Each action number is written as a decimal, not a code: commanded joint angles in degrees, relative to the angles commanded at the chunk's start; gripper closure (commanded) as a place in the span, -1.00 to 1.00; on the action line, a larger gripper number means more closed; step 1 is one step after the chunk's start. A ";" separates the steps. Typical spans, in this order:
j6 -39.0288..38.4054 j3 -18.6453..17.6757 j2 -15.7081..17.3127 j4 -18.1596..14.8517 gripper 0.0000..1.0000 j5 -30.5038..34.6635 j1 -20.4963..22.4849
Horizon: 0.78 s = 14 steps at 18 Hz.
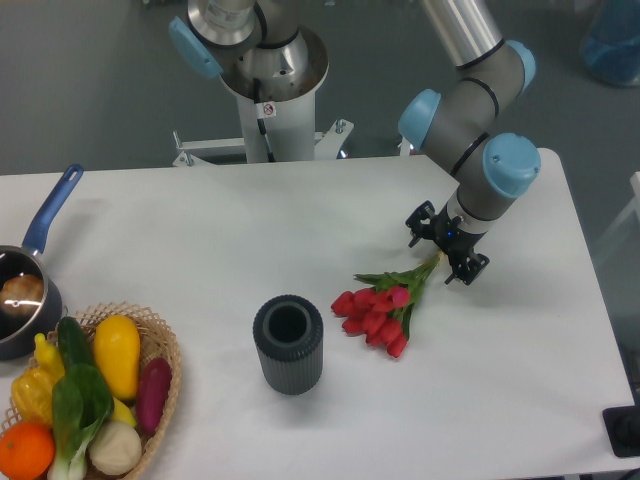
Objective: Pick up the flowers from the table
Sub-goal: 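Lower the gripper onto the tulip stems and align the fingers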
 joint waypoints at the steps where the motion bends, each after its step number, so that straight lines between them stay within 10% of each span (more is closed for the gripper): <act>1: 0.00 0.00 0.09 0.00 -0.61 0.00 0.09; 14: 0.35 -0.79 0.53 -0.26 -0.49 0.09 0.09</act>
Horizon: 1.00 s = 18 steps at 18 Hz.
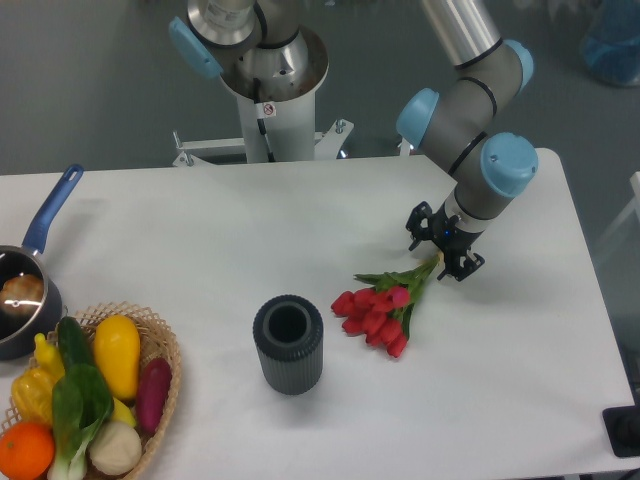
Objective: Pick up the flowers from the table
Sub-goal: 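Lower the gripper onto the tulip stems and align the fingers, then close the gripper around the tulip stems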
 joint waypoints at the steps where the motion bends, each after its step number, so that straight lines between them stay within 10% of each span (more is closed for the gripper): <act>1: 0.00 0.00 0.09 0.00 -0.49 0.17 0.09; 18: -0.44 0.00 0.53 -0.18 0.31 0.62 -0.26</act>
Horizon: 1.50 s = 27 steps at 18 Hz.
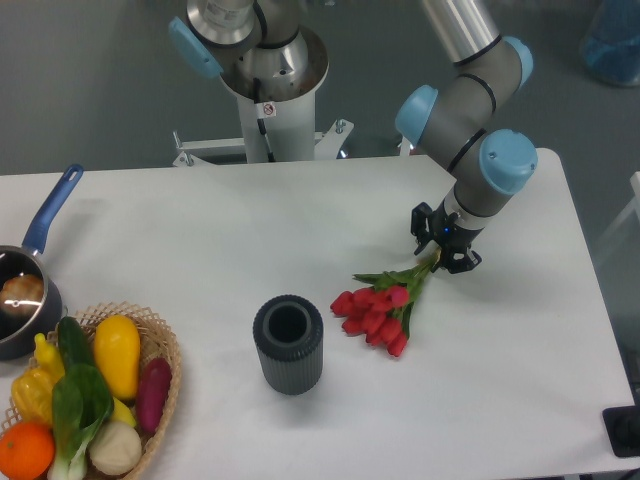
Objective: Pick up the flowers from the table
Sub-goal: 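Close the gripper around the tulip stems, then lift the gripped tulips up off the table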
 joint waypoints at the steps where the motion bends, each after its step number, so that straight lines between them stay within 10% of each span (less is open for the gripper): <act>1: 0.09 0.09 0.00 0.00 0.32 0.00 0.09; 27: -0.61 2.98 1.32 -0.35 0.64 -0.44 0.18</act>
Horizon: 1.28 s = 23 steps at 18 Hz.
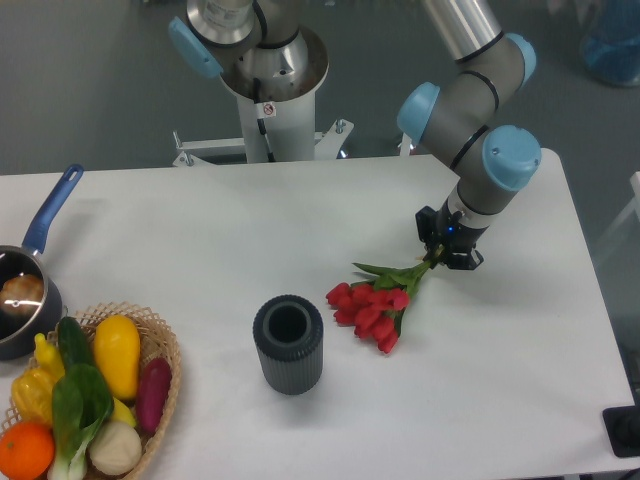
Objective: Pick up the flowers from the table
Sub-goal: 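Lift the gripped tulips up off the table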
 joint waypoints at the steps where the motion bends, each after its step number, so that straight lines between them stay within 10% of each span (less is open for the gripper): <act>1: 0.00 0.79 0.35 -0.27 0.64 0.09 -0.09; 14: 0.17 5.54 4.48 -3.34 0.65 -8.25 1.84; 23: 0.44 6.78 8.17 -4.14 0.65 -27.94 5.89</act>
